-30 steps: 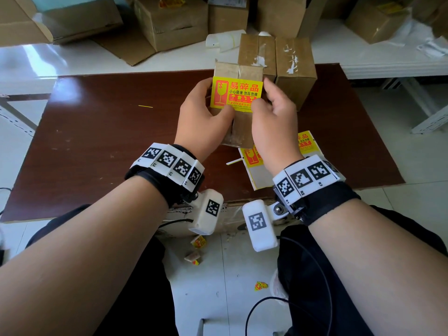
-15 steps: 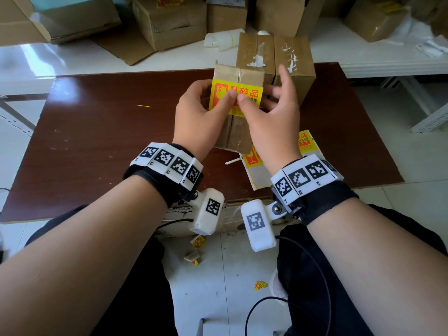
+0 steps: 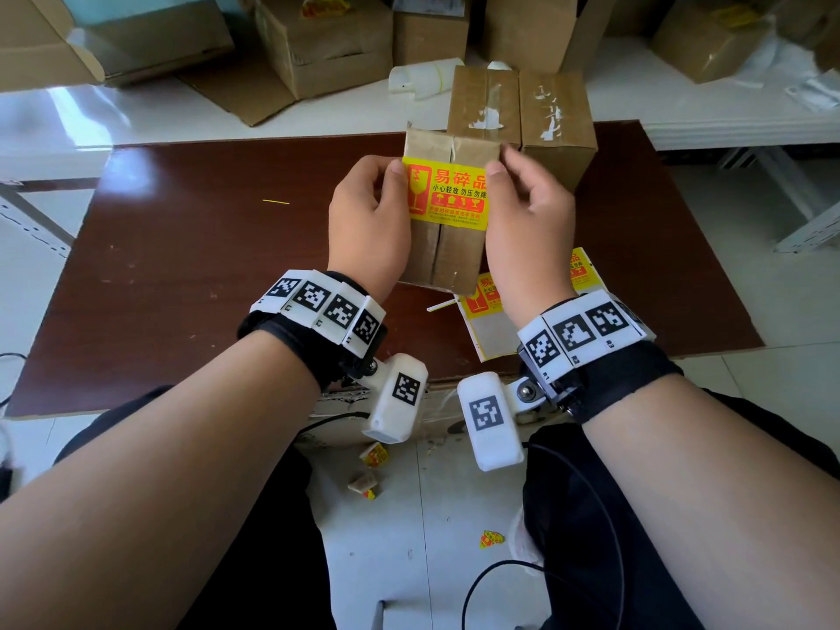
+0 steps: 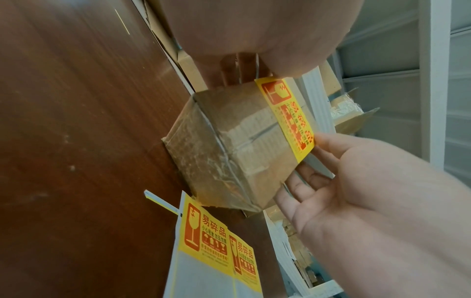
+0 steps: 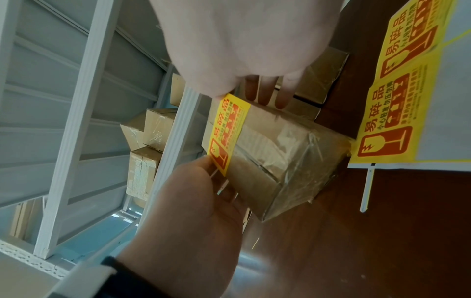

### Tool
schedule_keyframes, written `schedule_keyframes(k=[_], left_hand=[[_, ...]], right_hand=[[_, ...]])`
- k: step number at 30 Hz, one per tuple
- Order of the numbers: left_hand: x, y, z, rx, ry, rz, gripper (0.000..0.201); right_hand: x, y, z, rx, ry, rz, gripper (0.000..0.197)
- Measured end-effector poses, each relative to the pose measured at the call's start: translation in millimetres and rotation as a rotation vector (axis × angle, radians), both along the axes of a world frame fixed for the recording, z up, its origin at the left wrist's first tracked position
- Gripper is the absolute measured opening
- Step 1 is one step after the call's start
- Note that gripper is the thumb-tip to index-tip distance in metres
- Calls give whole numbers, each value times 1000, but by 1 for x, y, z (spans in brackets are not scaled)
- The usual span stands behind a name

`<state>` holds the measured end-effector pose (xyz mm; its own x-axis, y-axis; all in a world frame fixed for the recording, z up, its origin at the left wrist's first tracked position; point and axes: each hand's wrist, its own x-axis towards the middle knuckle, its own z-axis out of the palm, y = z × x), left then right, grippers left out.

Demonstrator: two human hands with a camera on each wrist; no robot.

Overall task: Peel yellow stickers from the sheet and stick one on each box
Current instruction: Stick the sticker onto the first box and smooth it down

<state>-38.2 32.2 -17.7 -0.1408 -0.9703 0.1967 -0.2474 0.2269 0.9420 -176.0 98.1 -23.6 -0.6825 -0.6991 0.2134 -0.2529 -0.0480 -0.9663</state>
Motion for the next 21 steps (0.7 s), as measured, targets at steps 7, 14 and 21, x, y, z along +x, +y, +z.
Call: schedule_keyframes(k=[7, 14, 21], left_hand=[[-2, 5, 4, 50, 65, 0, 34], [-2, 5, 5, 56, 40, 2, 32], [-2, 6, 6, 48, 39, 13, 31]], right_hand=[[2, 1, -4, 67, 141, -5, 73], [2, 6, 7, 39, 98, -22, 37], [3, 7, 4, 55, 148, -9, 55]])
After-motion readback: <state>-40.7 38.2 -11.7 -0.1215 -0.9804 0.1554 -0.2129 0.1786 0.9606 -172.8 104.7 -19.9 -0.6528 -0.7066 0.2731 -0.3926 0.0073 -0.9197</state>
